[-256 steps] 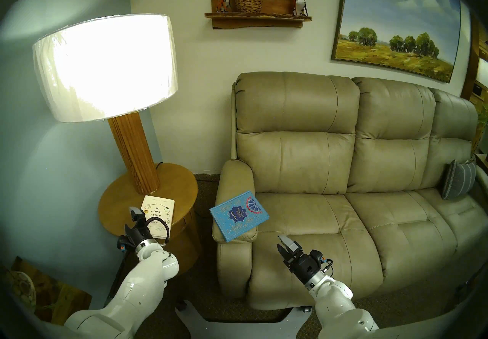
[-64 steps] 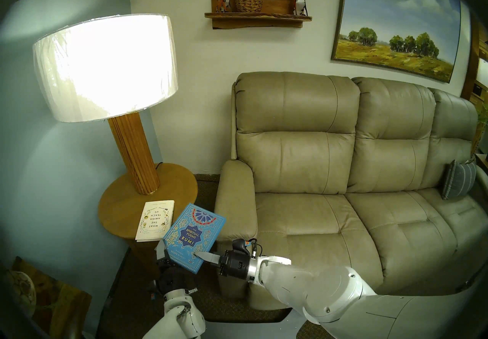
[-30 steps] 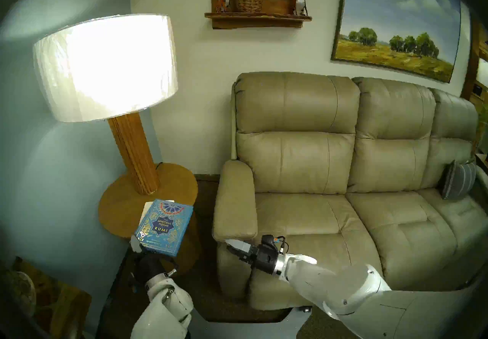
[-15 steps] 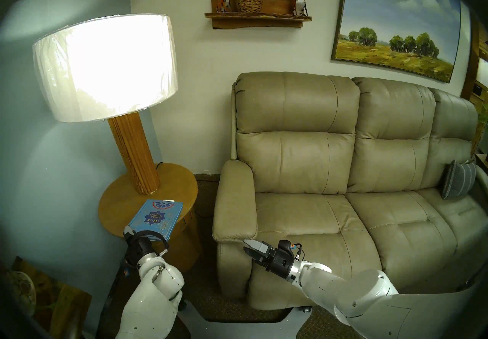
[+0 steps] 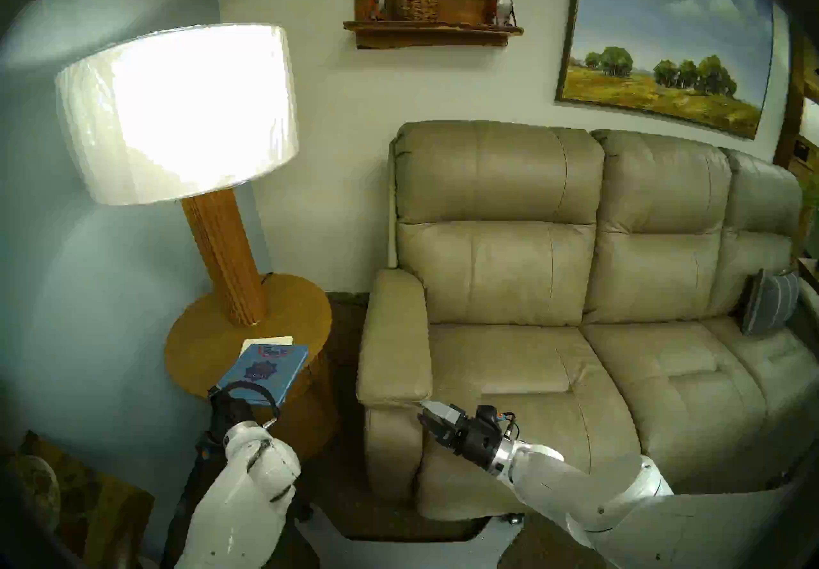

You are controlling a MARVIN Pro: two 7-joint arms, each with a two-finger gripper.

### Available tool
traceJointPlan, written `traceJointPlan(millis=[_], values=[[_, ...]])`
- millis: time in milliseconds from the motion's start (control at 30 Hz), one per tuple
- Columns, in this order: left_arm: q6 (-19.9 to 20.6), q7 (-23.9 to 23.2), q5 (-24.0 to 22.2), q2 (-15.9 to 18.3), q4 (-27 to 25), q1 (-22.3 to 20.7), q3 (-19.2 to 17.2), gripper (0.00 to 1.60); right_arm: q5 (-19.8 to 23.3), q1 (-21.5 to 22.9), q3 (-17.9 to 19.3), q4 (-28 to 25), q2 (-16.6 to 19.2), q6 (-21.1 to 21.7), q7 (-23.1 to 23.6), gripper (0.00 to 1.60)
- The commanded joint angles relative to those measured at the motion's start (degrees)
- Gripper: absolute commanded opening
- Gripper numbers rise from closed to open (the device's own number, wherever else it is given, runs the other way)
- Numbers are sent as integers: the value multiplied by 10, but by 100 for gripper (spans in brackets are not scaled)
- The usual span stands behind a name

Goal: Move books from sofa to side table

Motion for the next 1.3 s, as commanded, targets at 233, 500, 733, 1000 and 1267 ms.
traceJointPlan(millis=[233, 500, 733, 1000, 1267], values=[[-24, 88, 13, 59, -59, 13, -10, 110, 0, 0, 6, 5, 3, 0, -2, 160], [-22, 107, 30, 68, -27, -13, 4, 146, -1, -1, 10, 6, 5, -2, -4, 160], [-30, 121, 39, 77, -6, -40, 10, 145, -2, -2, 11, 7, 5, -5, -4, 160], [-28, 131, 43, 84, 57, -89, 10, 149, -2, -4, 14, 7, 7, -8, -11, 160], [-20, 128, 52, 89, 79, -103, 18, 160, -1, -5, 17, 7, 9, -8, -14, 160]])
